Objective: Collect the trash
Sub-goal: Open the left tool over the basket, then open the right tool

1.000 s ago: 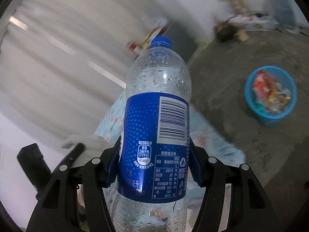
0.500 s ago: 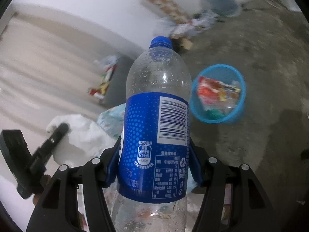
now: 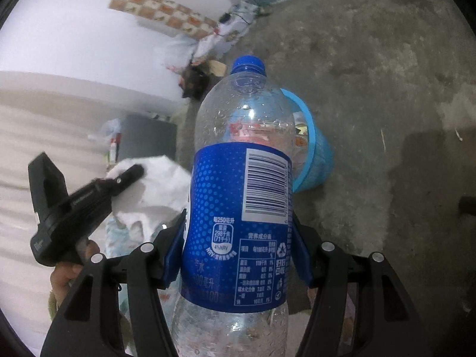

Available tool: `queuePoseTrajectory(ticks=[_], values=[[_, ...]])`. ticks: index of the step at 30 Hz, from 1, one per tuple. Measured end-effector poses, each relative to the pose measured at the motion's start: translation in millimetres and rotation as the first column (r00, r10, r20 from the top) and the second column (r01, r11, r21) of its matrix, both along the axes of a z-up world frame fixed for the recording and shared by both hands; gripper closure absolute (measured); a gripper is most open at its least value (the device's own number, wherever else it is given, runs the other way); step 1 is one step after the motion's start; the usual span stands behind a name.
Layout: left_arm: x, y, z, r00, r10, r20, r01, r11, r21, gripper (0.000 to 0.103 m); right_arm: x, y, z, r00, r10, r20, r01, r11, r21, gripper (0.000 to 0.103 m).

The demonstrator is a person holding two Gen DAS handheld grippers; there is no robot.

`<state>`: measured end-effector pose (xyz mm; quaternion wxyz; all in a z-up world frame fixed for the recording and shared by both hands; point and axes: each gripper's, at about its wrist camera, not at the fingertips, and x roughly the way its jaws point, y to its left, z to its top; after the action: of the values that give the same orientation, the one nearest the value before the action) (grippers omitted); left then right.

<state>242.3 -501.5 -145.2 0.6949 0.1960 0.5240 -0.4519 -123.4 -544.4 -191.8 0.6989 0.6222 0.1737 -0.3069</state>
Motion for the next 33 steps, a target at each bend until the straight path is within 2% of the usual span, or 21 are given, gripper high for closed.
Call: queuePoseTrajectory(ticks=[2, 3, 4, 5, 7, 10, 12, 16, 22, 24, 27, 29, 31, 33], values=[[10.1, -15.8, -15.9, 1.000, 0.012, -0.021, -0.012, 1.000, 0.008, 0.083, 19.8, -17.0, -13.8, 1.000, 0.009, -0.016, -0.008, 1.000, 0.008, 0.042], [15.8, -25.4, -22.2, 0.999, 0.018, -0.031, -0.017, 1.000, 0.013, 0.057, 28.7, -22.9, -20.2, 1.000, 0.022, -0.021, -0.021, 1.000, 0.008, 0.042], [22.6, -30.9, -29.2, 0.999, 0.038, -0.026, -0.038, 0.999, 0.020, 0.048, 38.1, -31.7, -28.4, 0.999, 0.026, -0.022, -0.026, 0.999, 0.020, 0.042], [28.5, -33.4, -33.2, 0.998, 0.063, -0.001, -0.063, 0.998, 0.014, 0.047, 48.9, -43.5, -41.8, 1.000, 0.017, -0.018, -0.016, 0.999, 0.044, 0.039], [36.3, -40.5, -38.2, 0.997, 0.072, 0.005, -0.072, 0.997, 0.015, 0.045, 68.5, -66.9, -69.1, 1.000, 0.008, 0.000, -0.008, 0.997, 0.080, 0.021], [45.2, -33.4, -36.8, 0.994, 0.104, -0.020, -0.103, 0.995, 0.009, 0.044, 83.4, -80.4, -96.7, 1.000, -0.005, -0.009, 0.007, 0.990, 0.139, 0.021], [45.2, -24.2, -26.7, 0.995, 0.093, -0.020, -0.093, 0.996, -0.016, 0.042, 82.6, -75.5, -97.9, 1.000, -0.022, 0.007, 0.021, 0.990, 0.138, 0.021], [43.6, -8.1, -0.3, 0.997, 0.067, 0.023, -0.065, 0.996, -0.066, 0.038, 76.1, -57.0, -78.3, 1.000, -0.016, -0.009, 0.016, 0.999, 0.044, 0.021], [27.1, 31.9, 50.4, 0.996, 0.049, 0.080, -0.037, 0.989, -0.145, 0.036, 54.1, -37.4, -51.4, 0.998, -0.030, -0.064, 0.028, 0.999, -0.030, 0.021], [18.5, 48.3, 67.7, 0.995, 0.046, 0.092, -0.030, 0.986, -0.166, 0.036, 48.1, -24.5, -35.4, 0.996, -0.031, -0.086, 0.025, 0.997, -0.069, 0.021], [0.8, 85.3, 103.4, 0.991, 0.044, 0.130, -0.013, 0.974, -0.227, 0.027, 46.3, -1.5, -3.6, 0.990, -0.022, -0.139, -0.001, 0.987, -0.160, 0.021], [-14.4, 112.3, 126.8, 0.984, 0.045, 0.174, 0.003, 0.964, -0.267, 0.020, 48.2, 18.8, 24.2, 0.983, -0.005, -0.181, -0.039, 0.970, -0.241, 0.021], [-30.1, 140.3, 147.2, 0.977, 0.049, 0.205, 0.014, 0.955, -0.296, 0.017, 51.6, 42.8, 53.8, 0.972, 0.007, -0.236, -0.087, 0.940, -0.330, 0.021], [-48.1, 174.2, 165.0, 0.973, 0.070, 0.219, 0.004, 0.947, -0.320, 0.013, 56.3, 72.6, 88.5, 0.959, 0.013, -0.283, -0.141, 0.889, -0.435, 0.018]])
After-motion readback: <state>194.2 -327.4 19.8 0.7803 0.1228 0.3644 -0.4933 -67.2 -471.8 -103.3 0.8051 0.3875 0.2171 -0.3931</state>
